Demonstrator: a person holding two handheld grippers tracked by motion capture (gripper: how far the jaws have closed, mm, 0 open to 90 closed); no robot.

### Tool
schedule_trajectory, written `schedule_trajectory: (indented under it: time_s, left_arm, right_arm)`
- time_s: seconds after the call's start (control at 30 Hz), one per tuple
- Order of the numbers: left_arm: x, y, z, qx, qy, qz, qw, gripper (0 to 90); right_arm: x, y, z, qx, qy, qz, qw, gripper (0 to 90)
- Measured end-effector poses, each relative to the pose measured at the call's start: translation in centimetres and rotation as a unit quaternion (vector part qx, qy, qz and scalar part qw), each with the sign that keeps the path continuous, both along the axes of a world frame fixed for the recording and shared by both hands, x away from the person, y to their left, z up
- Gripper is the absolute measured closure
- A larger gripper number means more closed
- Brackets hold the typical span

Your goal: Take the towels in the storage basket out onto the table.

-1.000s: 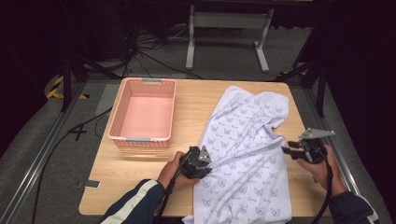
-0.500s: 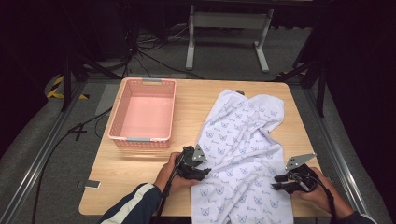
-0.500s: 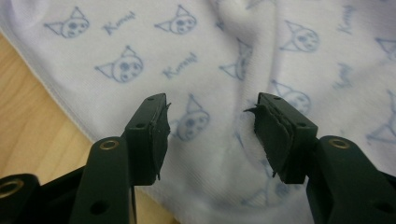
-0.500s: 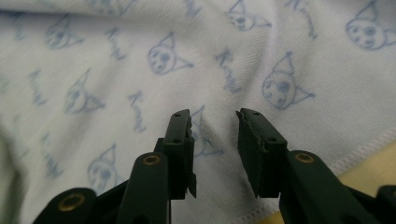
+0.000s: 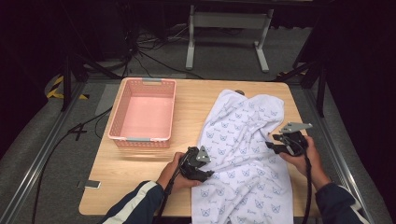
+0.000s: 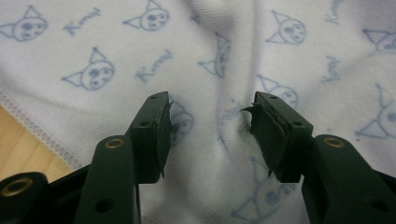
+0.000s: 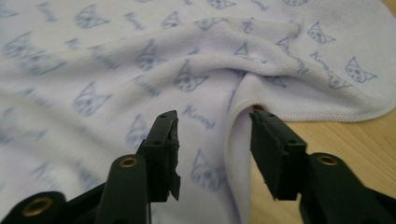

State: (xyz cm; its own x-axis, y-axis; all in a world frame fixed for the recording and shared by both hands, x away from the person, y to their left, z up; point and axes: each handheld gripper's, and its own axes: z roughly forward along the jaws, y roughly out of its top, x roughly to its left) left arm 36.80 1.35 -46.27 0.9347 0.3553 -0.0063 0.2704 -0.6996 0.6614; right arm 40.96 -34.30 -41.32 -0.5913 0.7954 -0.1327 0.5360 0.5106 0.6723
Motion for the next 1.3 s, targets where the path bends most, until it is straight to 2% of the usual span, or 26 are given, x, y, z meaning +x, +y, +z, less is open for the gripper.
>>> schedule_trajectory:
  time_s: [0.07, 0.1, 0.13, 0.2, 0.23, 0.3, 0.33, 0.37, 0.43, 0.47, 0.5, 0.57, 0.63, 0.73, 0.77, 0.83, 0.87, 0.93, 1.0, 1.07, 1.1, 1.13, 1.17, 1.2, 1.23, 1.3]
  left_arm:
    - [-0.2, 0.0, 0.0, 0.001, 0.0, -0.003, 1.0, 47.9]
    - [-0.3, 0.0, 0.0, 0.0, 0.003, -0.009, 1.0, 47.9]
    - [-0.4, 0.0, 0.0, -0.002, 0.0, -0.011, 0.9999, 47.9]
    - [-0.6, 0.1, 0.1, 0.003, 0.003, -0.014, 0.9999, 47.9]
    - [-0.8, 0.2, 0.0, 0.001, 0.007, -0.012, 0.9999, 47.9]
    - [-0.9, 0.4, 0.1, 0.003, 0.005, -0.016, 0.9999, 47.9]
    - [-1.0, 0.5, 0.0, 0.002, 0.006, -0.013, 0.9999, 47.9]
    - [-1.2, 0.7, 0.0, 0.001, 0.004, -0.014, 0.9999, 47.9]
    - [-1.5, 0.7, 0.0, -0.001, 0.01, -0.013, 0.9999, 47.9]
    - [-1.6, 0.8, 0.1, 0.0, 0.011, -0.018, 0.9998, 47.9]
    - [-1.8, 1.0, 0.2, 0.007, 0.019, -0.022, 0.9996, 47.9]
    - [-2.2, 1.0, 0.3, -0.004, 0.036, -0.03, 0.9989, 47.0]
    - [-2.2, 0.9, 0.3, -0.003, 0.032, -0.034, 0.9989, 46.4]
    - [-1.1, 0.1, 1.1, -0.035, 0.008, 0.0, 0.9994, 39.3]
    - [-0.2, -0.4, 1.5, -0.041, -0.005, 0.015, 0.999, 37.9]
    - [1.5, -1.5, 2.1, -0.061, -0.004, 0.032, 0.9976, 33.6]
    - [2.4, -2.0, 2.3, -0.065, -0.016, 0.038, 0.9971, 33.7]
    - [4.3, -3.1, 2.4, -0.074, -0.018, 0.052, 0.9957, 33.7]
    - [6.2, -4.0, 2.3, -0.069, -0.027, 0.076, 0.9943, 33.4]
    - [8.1, -4.5, 2.0, -0.068, -0.025, 0.098, 0.9926, 33.4]
    - [8.7, -4.6, 1.6, -0.058, -0.018, 0.107, 0.9924, 34.0]
    - [9.3, -4.6, 1.1, -0.057, 0.001, 0.112, 0.9921, 35.0]
    - [9.6, -4.6, 0.7, -0.054, 0.018, 0.112, 0.9921, 35.8]
    - [9.6, -4.6, 0.7, -0.054, 0.018, 0.112, 0.9921, 36.1]
    - [9.7, -4.5, 0.1, -0.044, 0.022, 0.107, 0.993, 36.1]
    - [9.0, -4.1, -0.3, -0.044, 0.013, 0.096, 0.9943, 37.0]
  right_arm:
    - [0.7, 0.1, -0.4, 0.001, 0.006, -0.002, 1.0, 51.7]
    - [2.4, 0.2, -1.7, -0.005, 0.022, -0.021, 0.9995, 52.5]
    - [2.7, 0.3, -2.1, -0.01, 0.029, -0.027, 0.9992, 55.5]
    - [3.0, 0.0, -2.9, -0.034, 0.041, -0.041, 0.9977, 68.7]
    - [3.0, -0.3, -2.8, -0.027, 0.042, -0.047, 0.9977, 75.5]
    - [3.0, -0.8, -2.7, -0.031, 0.041, -0.061, 0.9968, 79.0]
    - [2.9, -1.6, -2.4, -0.042, 0.035, -0.082, 0.9951, 80.7]
    - [2.8, -3.6, -2.2, -0.04, 0.035, -0.117, 0.9916, 83.2]
    - [2.8, -4.4, -2.2, -0.035, 0.045, -0.129, 0.99, 83.6]
    - [2.8, -5.5, -2.4, -0.033, 0.054, -0.146, 0.9872, 86.7]
    - [2.7, -6.4, -2.6, -0.048, 0.054, -0.164, 0.9838, 86.7]
    - [2.4, -8.4, -2.5, -0.035, 0.059, -0.189, 0.9796, 83.3]
    - [2.3, -8.9, -2.4, -0.026, 0.053, -0.187, 0.9806, 78.2]
    - [1.7, -8.8, -1.4, 0.025, 0.005, -0.153, 0.9878, 63.9]
    - [1.6, -8.4, -1.2, 0.037, -0.003, -0.137, 0.9899, 62.7]
    - [1.7, -7.1, -0.7, 0.034, -0.023, -0.116, 0.9924, 58.3]
    - [1.8, -6.3, -0.6, 0.043, -0.028, -0.096, 0.9941, 59.0]
    - [2.3, -5.2, -0.7, 0.042, -0.034, -0.081, 0.9952, 57.3]
    - [3.0, -4.0, -1.1, 0.047, -0.038, -0.059, 0.9964, 59.8]
    - [3.6, -3.1, -1.8, 0.04, -0.034, -0.034, 0.9981, 59.4]
    - [3.9, -2.6, -2.3, 0.032, -0.02, -0.026, 0.999, 61.5]
    - [4.1, -2.5, -2.7, 0.023, -0.009, -0.027, 0.9993, 63.1]
    - [4.2, -2.4, -3.0, 0.014, 0.005, -0.028, 0.9995, 63.6]
    - [4.2, -2.4, -3.0, 0.014, 0.005, -0.028, 0.9995, 63.6]
    - [4.2, -2.6, -3.2, 0.01, 0.019, -0.029, 0.9994, 63.4]
    - [3.9, -3.6, -3.4, 0.026, 0.044, -0.028, 0.9983, 63.8]
